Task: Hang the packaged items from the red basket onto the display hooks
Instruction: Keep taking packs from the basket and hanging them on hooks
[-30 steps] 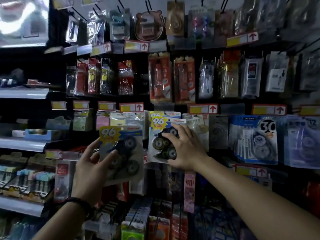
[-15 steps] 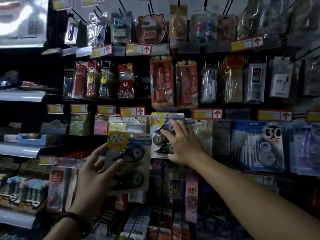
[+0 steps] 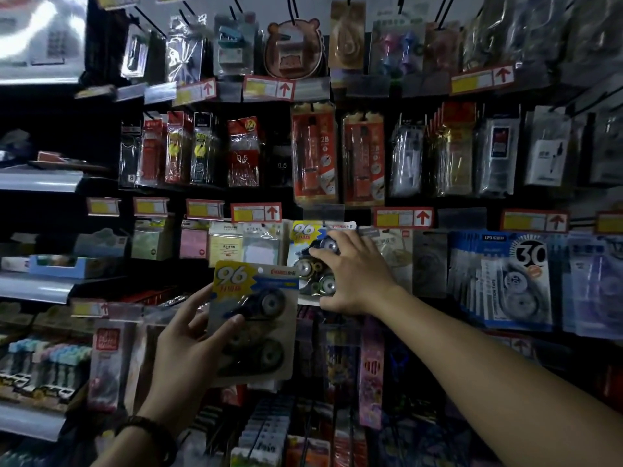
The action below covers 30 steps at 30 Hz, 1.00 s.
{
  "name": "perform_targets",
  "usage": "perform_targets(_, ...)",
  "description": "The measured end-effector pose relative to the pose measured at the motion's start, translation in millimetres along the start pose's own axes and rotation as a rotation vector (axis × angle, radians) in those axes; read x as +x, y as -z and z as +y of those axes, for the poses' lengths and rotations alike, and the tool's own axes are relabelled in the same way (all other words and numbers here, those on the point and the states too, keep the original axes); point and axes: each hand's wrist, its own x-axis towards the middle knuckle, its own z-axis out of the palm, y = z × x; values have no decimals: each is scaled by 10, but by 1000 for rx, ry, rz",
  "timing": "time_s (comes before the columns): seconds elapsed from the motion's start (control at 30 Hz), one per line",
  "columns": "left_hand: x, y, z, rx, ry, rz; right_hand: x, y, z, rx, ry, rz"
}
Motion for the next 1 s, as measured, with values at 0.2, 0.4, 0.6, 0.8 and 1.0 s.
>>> perform_targets(0.2, -32, -74, 40, 15, -6, -7, 40, -143, -59, -90, -34, -68)
perform_targets(0.4, -13, -135, 31, 4, 5, -47, 158, -287, 4, -163, -45, -147)
perform_targets(0.6, 21, -198, -22, -6, 6, -55, 218, -361, -34, -202, -59, -175)
perform_targets(0.8, 70, -275, -73, -47, 13, -39, -35, -266, -111, 28, 6, 9)
perform_targets(1.0, 129, -428, -59, -94, 11, -11, -324, 10, -168, 359, 183, 340)
